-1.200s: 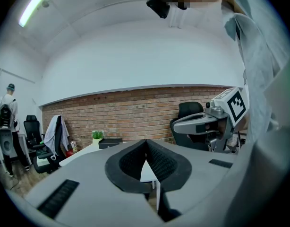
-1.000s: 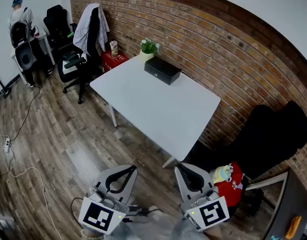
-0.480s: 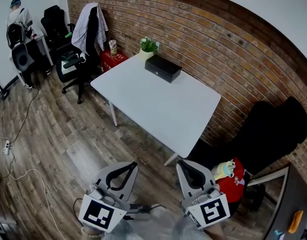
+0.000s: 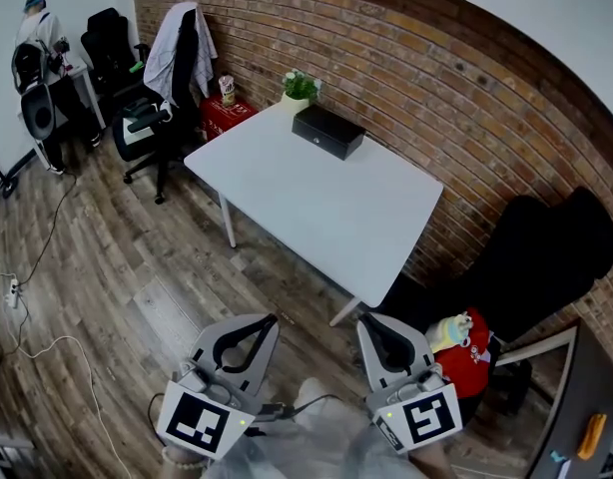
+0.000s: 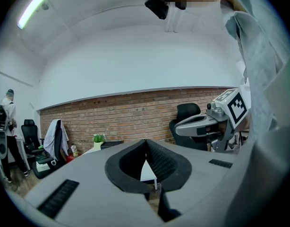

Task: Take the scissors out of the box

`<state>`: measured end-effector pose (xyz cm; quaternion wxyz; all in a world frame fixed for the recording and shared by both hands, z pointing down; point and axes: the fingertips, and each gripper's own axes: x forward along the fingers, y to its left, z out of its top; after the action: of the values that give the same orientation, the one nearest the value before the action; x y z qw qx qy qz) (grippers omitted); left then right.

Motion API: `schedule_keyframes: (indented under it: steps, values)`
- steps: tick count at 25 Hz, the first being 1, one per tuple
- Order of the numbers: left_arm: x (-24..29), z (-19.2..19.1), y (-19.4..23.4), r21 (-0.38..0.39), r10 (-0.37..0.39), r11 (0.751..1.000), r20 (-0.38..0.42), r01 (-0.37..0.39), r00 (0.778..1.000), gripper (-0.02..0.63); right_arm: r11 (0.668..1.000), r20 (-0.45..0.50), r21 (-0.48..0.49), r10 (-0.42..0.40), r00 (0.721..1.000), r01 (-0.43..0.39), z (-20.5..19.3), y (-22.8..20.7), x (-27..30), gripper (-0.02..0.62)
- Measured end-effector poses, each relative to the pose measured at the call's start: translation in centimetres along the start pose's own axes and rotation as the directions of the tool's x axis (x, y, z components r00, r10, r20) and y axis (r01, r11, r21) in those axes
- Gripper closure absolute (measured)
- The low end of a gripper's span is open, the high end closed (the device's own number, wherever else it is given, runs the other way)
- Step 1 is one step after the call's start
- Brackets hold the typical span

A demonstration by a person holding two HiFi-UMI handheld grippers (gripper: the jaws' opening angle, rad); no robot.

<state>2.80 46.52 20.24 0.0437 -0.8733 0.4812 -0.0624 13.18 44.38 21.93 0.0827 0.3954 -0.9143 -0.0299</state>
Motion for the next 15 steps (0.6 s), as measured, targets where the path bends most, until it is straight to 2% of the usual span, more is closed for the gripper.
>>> schedule_keyframes:
  steps: [15]
  values:
    - [2.4,-1.1,3.4,0.000,0.037,0.999,-0.014,-0.037,0.999,0.588,1.000,-0.006,-0.015,0.020,1.000,-0.020,-0.1,-2.4,4.0,0.551]
